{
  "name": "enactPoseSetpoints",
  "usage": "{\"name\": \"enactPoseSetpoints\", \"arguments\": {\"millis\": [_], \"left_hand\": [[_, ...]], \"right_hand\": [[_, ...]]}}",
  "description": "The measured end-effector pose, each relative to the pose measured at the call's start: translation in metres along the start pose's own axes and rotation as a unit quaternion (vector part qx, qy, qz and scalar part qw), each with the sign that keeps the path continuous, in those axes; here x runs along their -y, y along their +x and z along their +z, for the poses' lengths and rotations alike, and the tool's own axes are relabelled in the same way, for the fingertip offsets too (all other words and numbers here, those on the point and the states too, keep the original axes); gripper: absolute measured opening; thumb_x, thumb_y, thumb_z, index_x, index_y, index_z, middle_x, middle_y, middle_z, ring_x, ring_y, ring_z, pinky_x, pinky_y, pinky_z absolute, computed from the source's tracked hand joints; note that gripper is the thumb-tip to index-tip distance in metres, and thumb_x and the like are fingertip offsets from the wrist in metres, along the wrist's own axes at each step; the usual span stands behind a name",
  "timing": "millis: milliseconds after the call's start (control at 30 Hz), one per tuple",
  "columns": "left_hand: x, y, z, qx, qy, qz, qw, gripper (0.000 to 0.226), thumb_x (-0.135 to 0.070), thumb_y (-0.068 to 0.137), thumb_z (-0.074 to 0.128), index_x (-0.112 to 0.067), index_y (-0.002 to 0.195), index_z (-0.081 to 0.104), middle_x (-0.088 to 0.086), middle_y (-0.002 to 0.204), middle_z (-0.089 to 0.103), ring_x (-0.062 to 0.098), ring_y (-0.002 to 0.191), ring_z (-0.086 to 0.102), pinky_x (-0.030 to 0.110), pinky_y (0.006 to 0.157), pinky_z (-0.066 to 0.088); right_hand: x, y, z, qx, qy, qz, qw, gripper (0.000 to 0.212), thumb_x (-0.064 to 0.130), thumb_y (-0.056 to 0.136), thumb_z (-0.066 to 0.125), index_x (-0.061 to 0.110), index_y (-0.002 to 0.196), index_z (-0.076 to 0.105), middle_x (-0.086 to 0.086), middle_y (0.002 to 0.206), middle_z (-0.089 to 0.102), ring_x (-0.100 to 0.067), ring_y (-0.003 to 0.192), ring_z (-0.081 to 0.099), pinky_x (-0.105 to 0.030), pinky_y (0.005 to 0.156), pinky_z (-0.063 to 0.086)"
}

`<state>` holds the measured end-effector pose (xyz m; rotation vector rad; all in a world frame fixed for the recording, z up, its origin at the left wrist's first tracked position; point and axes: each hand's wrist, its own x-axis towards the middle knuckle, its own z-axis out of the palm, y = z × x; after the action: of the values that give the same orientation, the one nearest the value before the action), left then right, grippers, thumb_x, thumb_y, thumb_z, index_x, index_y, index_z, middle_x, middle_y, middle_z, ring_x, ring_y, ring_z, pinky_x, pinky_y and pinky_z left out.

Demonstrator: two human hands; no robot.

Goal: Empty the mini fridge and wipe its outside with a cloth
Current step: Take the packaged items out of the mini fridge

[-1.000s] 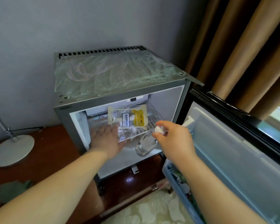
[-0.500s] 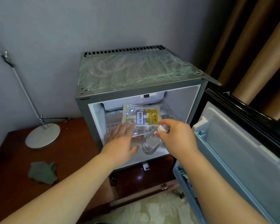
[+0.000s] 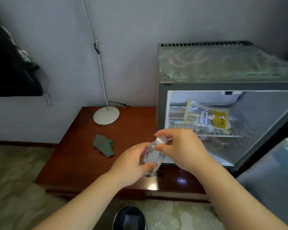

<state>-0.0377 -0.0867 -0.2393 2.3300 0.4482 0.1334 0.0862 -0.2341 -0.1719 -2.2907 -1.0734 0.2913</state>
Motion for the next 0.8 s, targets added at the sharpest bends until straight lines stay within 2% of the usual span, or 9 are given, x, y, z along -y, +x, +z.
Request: {"name": "enactPoseSetpoints", "arguments": {"millis": [100,200,367,500,633,800], "left_hand": [[0.039,-0.021,-0.029,-0.026,-0.021,-0.039,0.999,0.053,-0.049,0.083,0.076,-0.056,0.129,0.051,-0.032,0.121,0.061,-0.011,0.11,0.054,0.026,0.093,0.05],[0.087,-0.045,-0.061,-0.065,-0.048,-0.088,0.993,0.05,-0.045,0.084,0.077,-0.055,0.127,0.053,-0.035,0.115,0.062,-0.014,0.106,0.055,0.021,0.089,0.048],[0.192,-0.076,-0.118,-0.101,-0.06,-0.149,0.982,0.051,-0.05,0.081,0.078,-0.053,0.126,0.054,-0.032,0.114,0.063,-0.008,0.108,0.058,0.032,0.093,0.053],[0.283,-0.093,-0.168,-0.113,-0.072,-0.187,0.973,0.058,-0.061,0.072,0.08,-0.054,0.123,0.055,-0.031,0.11,0.065,-0.008,0.104,0.059,0.032,0.09,0.053],[0.36,-0.1,-0.209,-0.108,-0.093,-0.209,0.967,0.053,-0.047,0.075,0.082,-0.049,0.123,0.058,-0.03,0.111,0.065,-0.009,0.104,0.058,0.033,0.092,0.053],[0.434,-0.096,-0.231,-0.066,-0.07,-0.231,0.968,0.062,-0.044,0.078,0.081,-0.047,0.133,0.053,-0.028,0.124,0.061,-0.004,0.111,0.058,0.031,0.095,0.054]], "right_hand": [[0.04,0.023,0.033,0.043,-0.032,-0.057,0.997,0.037,0.042,0.087,0.072,0.041,0.124,0.066,0.018,0.118,0.07,-0.007,0.105,0.065,-0.03,0.09,0.053],[0.087,0.051,0.076,0.075,-0.051,-0.116,0.989,0.034,0.042,0.09,0.069,0.036,0.123,0.066,0.013,0.117,0.071,-0.011,0.105,0.067,-0.031,0.089,0.055],[0.169,0.101,0.168,0.123,-0.065,-0.171,0.975,0.04,0.041,0.086,0.074,0.036,0.125,0.067,0.012,0.122,0.071,-0.01,0.107,0.068,-0.03,0.09,0.056],[0.235,0.141,0.25,0.155,-0.07,-0.174,0.97,0.038,0.04,0.082,0.075,0.035,0.119,0.071,0.012,0.114,0.074,-0.009,0.1,0.069,-0.031,0.085,0.057],[0.289,0.178,0.314,0.2,-0.091,-0.15,0.964,0.027,0.033,0.082,0.069,0.026,0.108,0.074,0.005,0.105,0.075,-0.017,0.093,0.07,-0.039,0.08,0.059],[0.325,0.21,0.367,0.263,-0.122,-0.13,0.948,0.027,0.032,0.084,0.07,0.028,0.11,0.075,0.005,0.108,0.074,-0.018,0.095,0.068,-0.036,0.084,0.057]]}}
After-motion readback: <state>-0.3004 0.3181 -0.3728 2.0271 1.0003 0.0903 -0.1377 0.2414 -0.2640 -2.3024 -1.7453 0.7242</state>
